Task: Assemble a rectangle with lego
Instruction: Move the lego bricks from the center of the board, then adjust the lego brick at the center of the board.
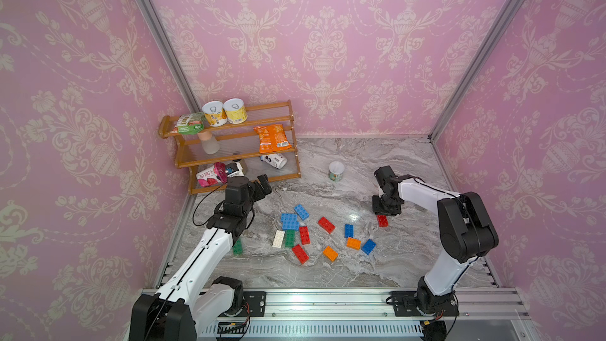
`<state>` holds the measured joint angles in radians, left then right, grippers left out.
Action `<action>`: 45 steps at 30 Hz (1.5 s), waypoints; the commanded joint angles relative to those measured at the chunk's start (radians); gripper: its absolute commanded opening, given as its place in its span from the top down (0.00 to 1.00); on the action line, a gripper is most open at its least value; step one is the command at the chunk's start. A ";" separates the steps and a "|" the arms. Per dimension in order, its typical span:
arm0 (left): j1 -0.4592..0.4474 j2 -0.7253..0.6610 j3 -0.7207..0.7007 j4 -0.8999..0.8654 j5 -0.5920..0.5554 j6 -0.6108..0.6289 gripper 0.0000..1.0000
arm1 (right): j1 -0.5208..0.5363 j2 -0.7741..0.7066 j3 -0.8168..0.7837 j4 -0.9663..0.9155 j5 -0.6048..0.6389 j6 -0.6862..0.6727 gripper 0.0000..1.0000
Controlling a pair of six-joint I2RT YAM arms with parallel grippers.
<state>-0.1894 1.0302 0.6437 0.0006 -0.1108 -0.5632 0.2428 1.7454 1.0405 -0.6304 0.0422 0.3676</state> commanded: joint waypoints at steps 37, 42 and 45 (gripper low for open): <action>-0.004 -0.016 0.010 -0.002 -0.005 0.007 0.01 | 0.153 -0.064 -0.140 -0.072 -0.036 0.206 0.46; -0.004 -0.021 0.009 -0.004 -0.008 0.008 0.01 | 0.168 -0.045 -0.135 -0.046 -0.046 0.214 0.52; -0.005 -0.022 0.009 -0.004 -0.010 0.009 0.01 | 0.177 -0.030 -0.121 -0.046 -0.045 0.213 0.55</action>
<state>-0.1894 1.0283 0.6437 0.0013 -0.1108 -0.5636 0.4007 1.6630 0.9432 -0.6704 0.0456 0.5549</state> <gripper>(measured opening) 0.993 0.456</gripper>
